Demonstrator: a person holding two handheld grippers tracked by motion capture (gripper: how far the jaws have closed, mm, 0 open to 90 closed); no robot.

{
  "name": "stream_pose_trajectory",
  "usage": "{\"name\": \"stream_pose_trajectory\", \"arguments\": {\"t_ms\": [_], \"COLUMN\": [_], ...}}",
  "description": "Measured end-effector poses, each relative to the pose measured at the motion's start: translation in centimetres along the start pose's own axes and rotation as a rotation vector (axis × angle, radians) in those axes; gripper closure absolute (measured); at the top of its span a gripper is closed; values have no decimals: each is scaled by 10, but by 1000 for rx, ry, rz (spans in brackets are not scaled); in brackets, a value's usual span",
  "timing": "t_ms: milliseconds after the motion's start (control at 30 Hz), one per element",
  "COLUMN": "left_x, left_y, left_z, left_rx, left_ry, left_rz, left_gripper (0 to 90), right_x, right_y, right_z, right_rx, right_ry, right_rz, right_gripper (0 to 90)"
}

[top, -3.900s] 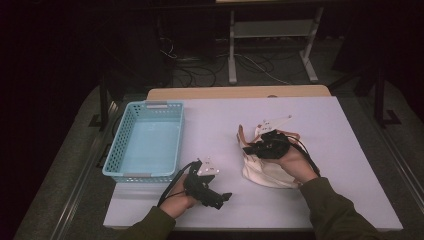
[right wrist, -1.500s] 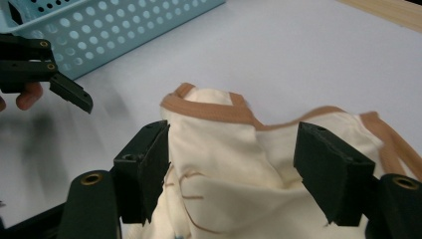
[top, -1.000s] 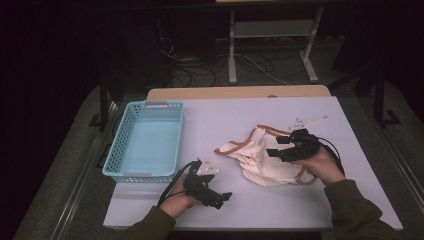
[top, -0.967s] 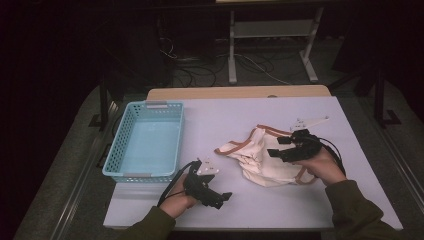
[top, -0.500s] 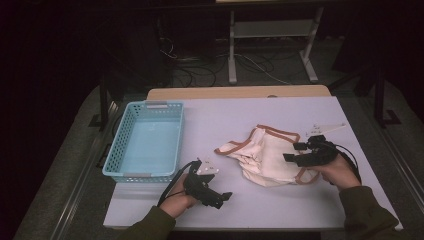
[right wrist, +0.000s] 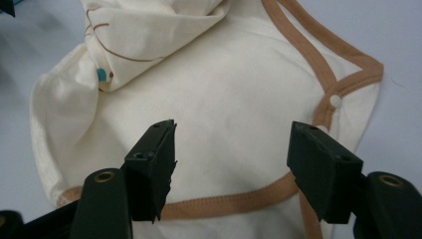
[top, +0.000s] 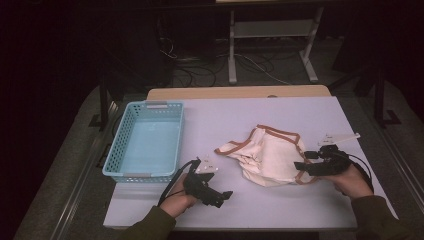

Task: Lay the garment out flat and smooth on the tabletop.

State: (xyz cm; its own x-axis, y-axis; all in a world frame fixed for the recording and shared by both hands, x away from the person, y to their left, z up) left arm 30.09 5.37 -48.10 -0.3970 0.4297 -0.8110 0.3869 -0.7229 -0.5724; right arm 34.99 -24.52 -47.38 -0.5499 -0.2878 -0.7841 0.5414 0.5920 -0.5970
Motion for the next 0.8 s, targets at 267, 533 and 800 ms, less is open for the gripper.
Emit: {"name": "stream_pose_trajectory", "arguments": {"t_ms": [267, 533, 800], "left_x": [-4, -3, -3], "left_y": [-2, 6, 13], "left_z": [-2, 0, 1], "left_rx": [-8, -8, 23], "left_ry": [-7, -12, -33], "left_rz": [11, 0, -34], "left_gripper": [0, 0, 0], "right_x": [8, 10, 8], "right_y": [-6, -7, -14], "right_z": [-4, -12, -11], "right_rx": [-5, -28, -30], "right_ry": [-1, -7, 6], "right_rz": [16, 25, 58], "right_gripper": [338, 323, 322]}}
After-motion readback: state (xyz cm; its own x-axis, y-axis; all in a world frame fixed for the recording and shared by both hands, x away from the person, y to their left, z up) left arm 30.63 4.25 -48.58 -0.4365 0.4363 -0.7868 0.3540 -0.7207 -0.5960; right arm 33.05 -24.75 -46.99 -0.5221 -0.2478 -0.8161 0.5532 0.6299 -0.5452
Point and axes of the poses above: each handheld gripper's, and its own axes: y roughly forward along the jaws, x roughly out of its underside, z roughly to its right, the point moved 8 cm from there along y, roughly forward along the jaws, and after that the axes turned 7 degrees about z, right-handed, at the moved point
